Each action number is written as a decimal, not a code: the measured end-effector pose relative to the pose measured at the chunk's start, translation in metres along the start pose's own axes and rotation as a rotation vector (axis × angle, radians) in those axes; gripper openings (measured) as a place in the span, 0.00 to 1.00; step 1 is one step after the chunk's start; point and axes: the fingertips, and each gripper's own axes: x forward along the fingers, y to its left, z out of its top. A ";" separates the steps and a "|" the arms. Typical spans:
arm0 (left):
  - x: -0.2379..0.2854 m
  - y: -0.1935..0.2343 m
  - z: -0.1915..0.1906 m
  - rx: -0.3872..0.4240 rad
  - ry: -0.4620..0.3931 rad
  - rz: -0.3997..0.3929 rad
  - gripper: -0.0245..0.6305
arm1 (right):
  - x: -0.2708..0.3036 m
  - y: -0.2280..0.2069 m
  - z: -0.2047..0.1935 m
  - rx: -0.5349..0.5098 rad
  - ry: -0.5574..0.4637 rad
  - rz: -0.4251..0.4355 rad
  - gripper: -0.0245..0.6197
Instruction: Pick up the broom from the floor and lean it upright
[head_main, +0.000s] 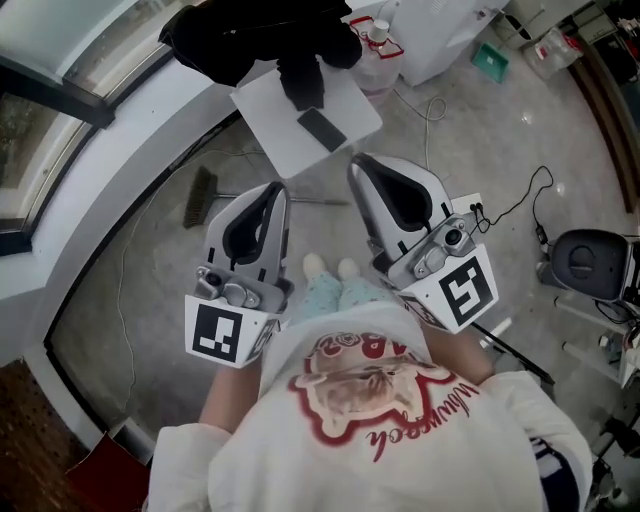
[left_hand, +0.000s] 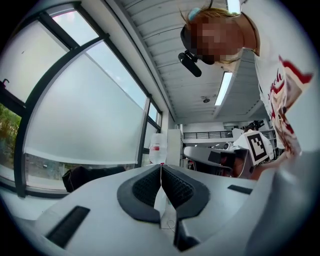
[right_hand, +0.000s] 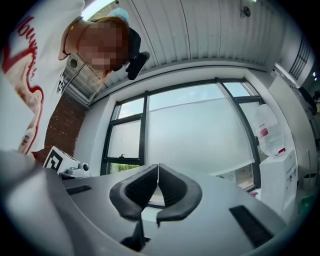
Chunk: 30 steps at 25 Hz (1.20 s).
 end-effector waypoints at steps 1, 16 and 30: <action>0.005 0.005 -0.006 -0.010 0.003 0.003 0.07 | 0.004 -0.006 -0.009 0.006 0.015 0.000 0.08; 0.036 0.077 -0.161 -0.108 0.093 0.073 0.07 | 0.030 -0.044 -0.222 0.048 0.287 0.125 0.08; 0.005 0.090 -0.356 -0.148 0.174 0.042 0.07 | -0.041 -0.025 -0.546 0.158 0.611 0.302 0.27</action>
